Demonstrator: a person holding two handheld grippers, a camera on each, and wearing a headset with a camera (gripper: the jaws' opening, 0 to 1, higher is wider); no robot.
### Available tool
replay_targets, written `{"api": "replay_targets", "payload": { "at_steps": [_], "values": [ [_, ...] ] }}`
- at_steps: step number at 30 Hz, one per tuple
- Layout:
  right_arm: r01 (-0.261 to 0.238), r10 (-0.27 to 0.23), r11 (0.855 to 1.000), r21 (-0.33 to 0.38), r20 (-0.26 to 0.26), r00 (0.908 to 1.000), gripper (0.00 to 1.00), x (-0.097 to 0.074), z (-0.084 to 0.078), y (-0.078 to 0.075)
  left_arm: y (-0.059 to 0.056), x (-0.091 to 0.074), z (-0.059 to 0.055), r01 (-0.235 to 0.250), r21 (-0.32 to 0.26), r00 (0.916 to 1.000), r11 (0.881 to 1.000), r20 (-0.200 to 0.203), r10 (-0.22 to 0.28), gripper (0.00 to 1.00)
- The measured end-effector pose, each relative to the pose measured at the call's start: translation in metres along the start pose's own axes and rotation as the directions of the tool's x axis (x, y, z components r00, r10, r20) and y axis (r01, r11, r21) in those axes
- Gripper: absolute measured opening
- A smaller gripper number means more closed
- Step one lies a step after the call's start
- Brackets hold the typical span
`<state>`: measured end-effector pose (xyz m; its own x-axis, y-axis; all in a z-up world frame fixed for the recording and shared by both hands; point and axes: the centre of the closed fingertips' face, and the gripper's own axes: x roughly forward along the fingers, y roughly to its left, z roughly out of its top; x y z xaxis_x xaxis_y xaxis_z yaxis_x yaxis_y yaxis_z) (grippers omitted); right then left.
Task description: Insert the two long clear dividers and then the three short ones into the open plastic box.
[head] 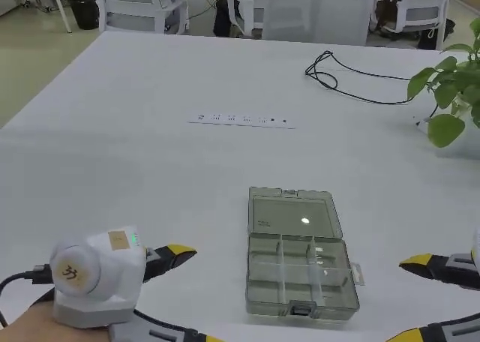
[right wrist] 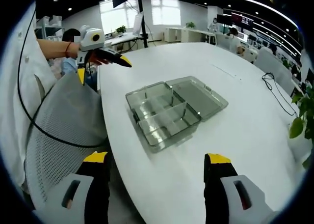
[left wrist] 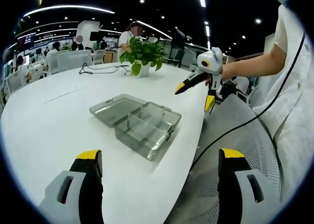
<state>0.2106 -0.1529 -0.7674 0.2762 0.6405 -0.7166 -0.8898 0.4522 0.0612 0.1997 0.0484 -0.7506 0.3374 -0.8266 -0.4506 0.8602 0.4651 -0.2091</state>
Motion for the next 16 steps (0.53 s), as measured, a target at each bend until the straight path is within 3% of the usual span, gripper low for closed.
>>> {"api": "replay_targets", "payload": {
  "at_steps": [16],
  "values": [
    [-0.007,0.007,1.000,-0.013,0.001,1.0000,0.81,-0.0016,-0.0002,-0.0013,-0.0001,0.0022,-0.0010,0.004,-0.001,1.0000,1.000,-0.005,-0.004,1.00]
  ]
}}
